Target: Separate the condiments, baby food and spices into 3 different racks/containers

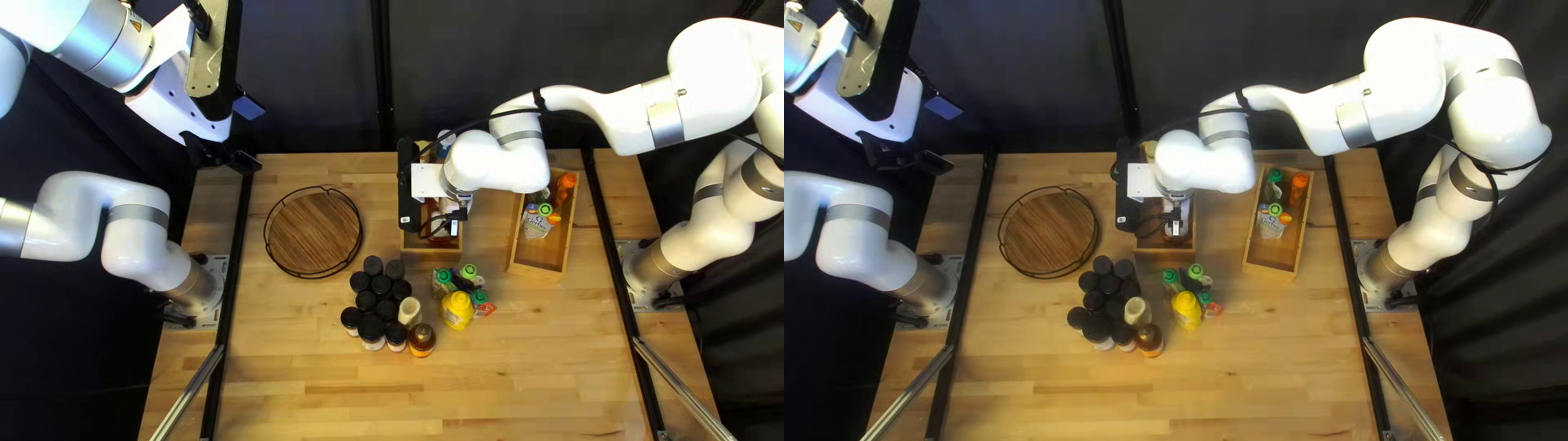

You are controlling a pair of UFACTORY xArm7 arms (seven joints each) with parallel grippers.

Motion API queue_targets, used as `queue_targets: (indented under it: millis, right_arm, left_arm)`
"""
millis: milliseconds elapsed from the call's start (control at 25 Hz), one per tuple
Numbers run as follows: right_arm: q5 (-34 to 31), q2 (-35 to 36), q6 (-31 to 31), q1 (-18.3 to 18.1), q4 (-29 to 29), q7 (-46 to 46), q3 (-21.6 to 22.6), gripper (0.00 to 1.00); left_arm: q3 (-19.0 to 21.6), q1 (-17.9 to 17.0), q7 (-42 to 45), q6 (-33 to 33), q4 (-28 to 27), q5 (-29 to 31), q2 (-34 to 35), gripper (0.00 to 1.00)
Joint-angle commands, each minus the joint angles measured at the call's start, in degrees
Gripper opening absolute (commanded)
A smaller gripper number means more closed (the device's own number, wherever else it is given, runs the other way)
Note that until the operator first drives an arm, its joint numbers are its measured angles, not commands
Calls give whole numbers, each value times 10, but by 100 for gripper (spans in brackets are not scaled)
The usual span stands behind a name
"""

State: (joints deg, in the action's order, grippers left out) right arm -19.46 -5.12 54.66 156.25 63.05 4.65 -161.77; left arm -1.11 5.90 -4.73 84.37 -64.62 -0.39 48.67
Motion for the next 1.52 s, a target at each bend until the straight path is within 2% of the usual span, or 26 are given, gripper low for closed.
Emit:
queue_targets:
  millis: [40, 440, 720, 920, 1080, 1520]
  right_arm:
    - [13, 22, 16, 3, 1, -9, 5, 100]
    - [73, 126, 64, 39, -31, 12, 37, 100]
    - [101, 182, 65, 77, -70, 171, 101, 100]
    - [78, 153, 61, 86, -76, 323, 150, 100]
    - [60, 133, 48, 88, -91, 392, 166, 100]
    - [26, 79, 3, 80, -122, 454, 168, 100]
  left_arm:
    - [0, 0, 0, 0, 0, 0, 0, 100]
    - [0, 0, 0, 0, 0, 0, 0, 100]
    - [0, 0, 0, 0, 0, 0, 0, 100]
    - [0, 0, 0, 0, 0, 0, 0, 100]
    - [0, 0, 0, 0, 0, 0, 0, 100]
    - [0, 0, 0, 0, 0, 0, 0, 100]
